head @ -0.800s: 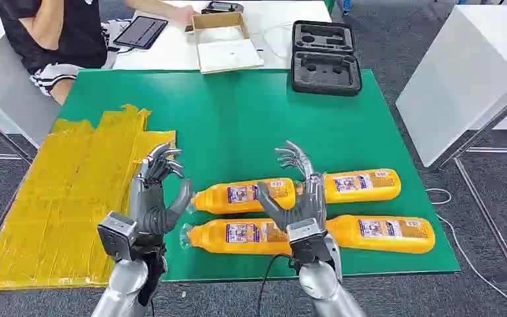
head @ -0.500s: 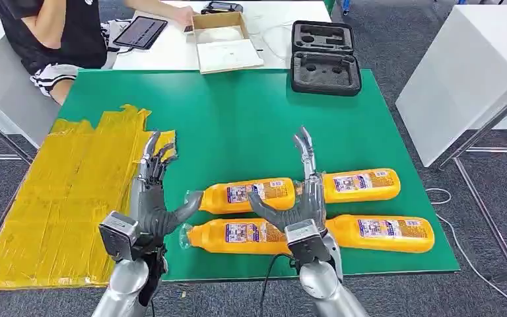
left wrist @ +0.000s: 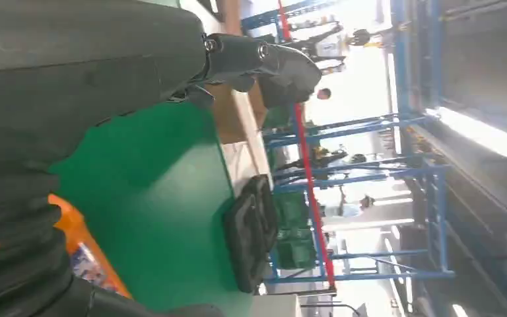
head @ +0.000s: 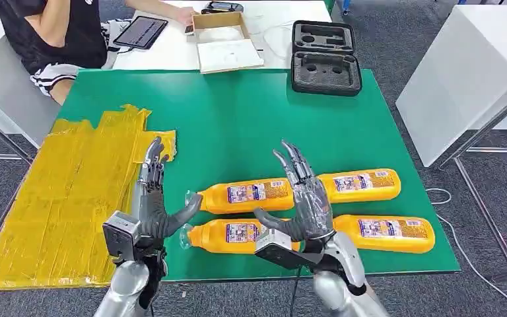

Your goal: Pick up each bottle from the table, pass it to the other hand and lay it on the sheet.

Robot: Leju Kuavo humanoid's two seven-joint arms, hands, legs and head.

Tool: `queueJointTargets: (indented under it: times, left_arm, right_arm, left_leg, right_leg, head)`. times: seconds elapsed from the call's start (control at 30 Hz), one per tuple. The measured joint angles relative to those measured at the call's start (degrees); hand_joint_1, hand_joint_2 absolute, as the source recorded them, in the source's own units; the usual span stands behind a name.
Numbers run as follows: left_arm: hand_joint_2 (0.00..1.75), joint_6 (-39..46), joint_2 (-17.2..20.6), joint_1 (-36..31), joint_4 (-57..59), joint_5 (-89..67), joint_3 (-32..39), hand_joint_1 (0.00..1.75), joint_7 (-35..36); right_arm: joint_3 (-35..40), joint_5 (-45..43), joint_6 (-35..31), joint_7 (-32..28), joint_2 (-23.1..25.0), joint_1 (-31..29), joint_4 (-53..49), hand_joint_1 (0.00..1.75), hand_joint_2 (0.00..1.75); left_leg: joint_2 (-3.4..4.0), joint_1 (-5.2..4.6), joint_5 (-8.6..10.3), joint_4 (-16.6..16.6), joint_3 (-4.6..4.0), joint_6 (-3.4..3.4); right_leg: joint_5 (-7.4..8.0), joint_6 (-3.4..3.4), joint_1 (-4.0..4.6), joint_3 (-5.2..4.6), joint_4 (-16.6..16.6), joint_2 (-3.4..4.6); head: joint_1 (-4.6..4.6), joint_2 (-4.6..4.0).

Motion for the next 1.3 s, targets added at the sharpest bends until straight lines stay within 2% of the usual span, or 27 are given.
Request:
queueJointTargets:
  times: [0.2,0.43,0.6,0.83,1.3]
  left_arm:
    - [1.75,-1.7,-0.2,1.3,1.0,0.0,2.0,0.0,1.1]
    - [1.75,-4.0,-0.7,1.5,3.0,-0.6,3.7,0.0,1.8]
    - [1.75,-4.7,-0.8,1.3,4.7,-0.4,4.0,0.0,2.1]
    - [1.75,-5.2,-0.8,0.0,7.2,0.2,4.1,0.0,2.5]
    - [1.75,-5.2,-1.0,-0.6,9.1,0.3,4.2,0.0,2.5]
  right_arm:
    - [-4.0,4.4,8.9,4.6,-7.8,3.4,-4.8,0.0,1.75]
    - [-14.4,1.2,16.6,2.3,-12.1,7.1,-6.5,0.0,1.75]
    - [-22.4,0.3,21.2,0.2,-14.6,6.0,-3.0,0.0,1.75]
    - [-30.2,2.6,22.1,-1.1,-16.2,3.5,3.5,0.0,1.75]
    - [-32.2,3.2,22.1,-1.5,-16.2,3.0,6.6,0.0,1.75]
  left_leg:
    - [0.0,-0.05,-0.04,0.0,0.0,0.07]
    - [0.0,-0.09,-0.07,0.0,0.0,0.12]
    - [-0.01,-0.12,-0.06,0.0,0.0,0.16]
    - [0.0,-0.16,-0.05,0.0,0.01,0.19]
    - [0.0,-0.16,-0.09,0.0,0.01,0.23]
  right_leg:
    - [-0.03,0.08,-0.04,0.0,0.0,0.0]
    - [-0.05,0.16,-0.06,0.04,0.0,-0.01]
    - [-0.06,0.18,-0.09,0.04,0.0,-0.02]
    - [-0.04,0.22,-0.15,0.05,0.0,-0.01]
    - [-0.07,0.24,-0.16,0.05,0.0,-0.01]
  head:
    - [-0.02,0.0]
    - [0.0,0.0]
    - [0.0,0.0]
    - [-0.02,0.0]
    - [-0.02,0.0]
